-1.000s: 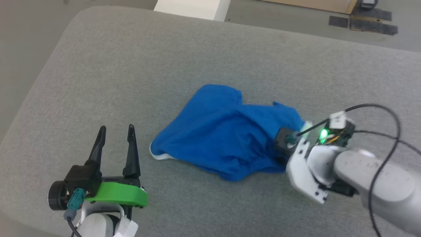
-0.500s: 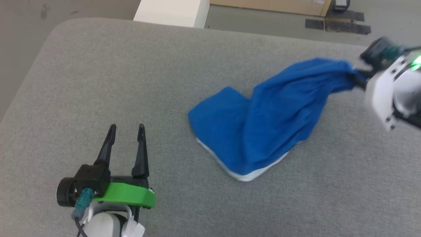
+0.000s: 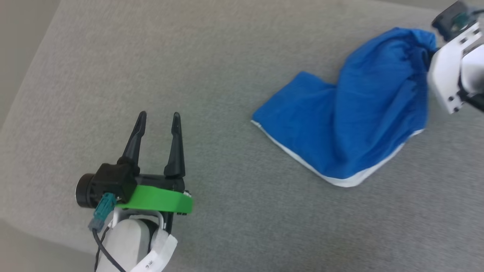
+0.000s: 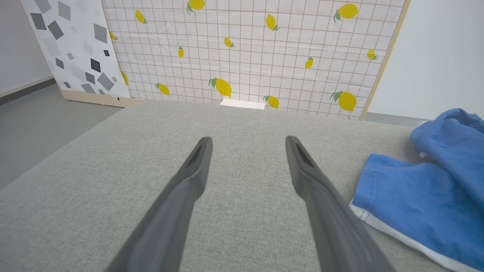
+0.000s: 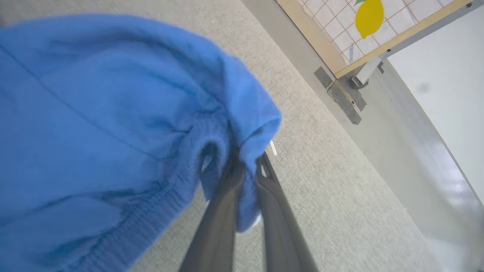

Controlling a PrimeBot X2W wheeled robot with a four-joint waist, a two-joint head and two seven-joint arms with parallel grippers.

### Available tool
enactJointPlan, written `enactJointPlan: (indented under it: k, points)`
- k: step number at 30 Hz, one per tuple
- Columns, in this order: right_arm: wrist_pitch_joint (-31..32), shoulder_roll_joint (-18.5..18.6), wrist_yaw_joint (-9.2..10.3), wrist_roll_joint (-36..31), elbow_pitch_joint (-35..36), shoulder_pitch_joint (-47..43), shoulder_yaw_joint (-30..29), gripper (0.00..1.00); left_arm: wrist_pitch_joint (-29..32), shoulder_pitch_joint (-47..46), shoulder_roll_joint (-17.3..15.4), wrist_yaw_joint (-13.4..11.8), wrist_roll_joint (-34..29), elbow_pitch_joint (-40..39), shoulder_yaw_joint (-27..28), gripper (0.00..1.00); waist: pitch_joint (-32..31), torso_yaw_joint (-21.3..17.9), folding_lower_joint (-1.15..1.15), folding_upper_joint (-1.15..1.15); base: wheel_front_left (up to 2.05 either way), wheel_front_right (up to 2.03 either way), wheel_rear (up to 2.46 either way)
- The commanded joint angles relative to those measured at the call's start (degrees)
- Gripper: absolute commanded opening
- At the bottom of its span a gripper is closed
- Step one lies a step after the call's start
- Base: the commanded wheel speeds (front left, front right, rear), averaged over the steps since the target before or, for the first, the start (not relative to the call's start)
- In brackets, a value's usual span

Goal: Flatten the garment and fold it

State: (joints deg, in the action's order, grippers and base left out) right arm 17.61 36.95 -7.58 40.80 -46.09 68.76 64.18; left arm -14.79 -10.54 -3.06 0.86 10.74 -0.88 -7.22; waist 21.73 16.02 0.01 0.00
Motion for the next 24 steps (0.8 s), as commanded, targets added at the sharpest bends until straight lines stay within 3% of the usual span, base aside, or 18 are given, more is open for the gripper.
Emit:
enactJointPlan:
  k: [1,6,7,8,14,18,24]
  points:
    - [-0.93,-0.97,0.09,0.21,-1.06,-0.56,0.83,0.00,-0.20,-0.93,0.18,-0.68,0.95,-0.25,-0.34,1.00,2.91,3.05,-0.01,0.00,0.00,0.00,0.00]
    - [-4.93,-2.38,0.09,3.14,-4.26,-1.70,2.19,0.00,-0.20,-0.97,0.18,-1.33,1.07,-0.09,-0.60,1.00,1.96,2.79,-0.01,0.00,0.00,0.00,0.00]
    - [-6.32,-2.57,0.09,4.30,-4.77,-2.02,1.85,0.26,-0.20,-0.72,0.18,-1.42,0.95,0.04,-0.48,1.00,1.33,2.48,-0.01,0.00,0.00,0.00,0.00]
    - [-7.94,-2.62,0.09,4.74,-4.89,-2.16,2.00,1.00,-0.20,-0.39,0.18,-1.48,0.82,0.15,-0.26,1.00,0.53,2.03,-0.01,0.00,0.00,0.00,0.00]
    - [-14.48,-0.36,0.09,7.43,-1.96,-2.92,3.47,1.00,-0.20,1.91,0.18,-1.42,-0.09,0.49,1.27,1.00,-3.87,-0.94,-0.01,0.00,0.00,0.00,0.00]
    - [-11.19,2.92,0.09,12.77,4.44,-3.33,4.59,1.00,-0.21,3.64,0.18,-1.44,-0.21,0.57,2.32,1.00,-6.38,-3.28,-0.01,0.00,0.00,0.00,0.00]
    - [-4.00,10.93,0.09,16.12,16.13,-0.37,6.14,1.00,-0.21,4.73,0.18,-1.29,-0.77,0.52,2.39,1.00,-8.20,-4.20,-0.01,0.00,0.00,0.00,0.00]
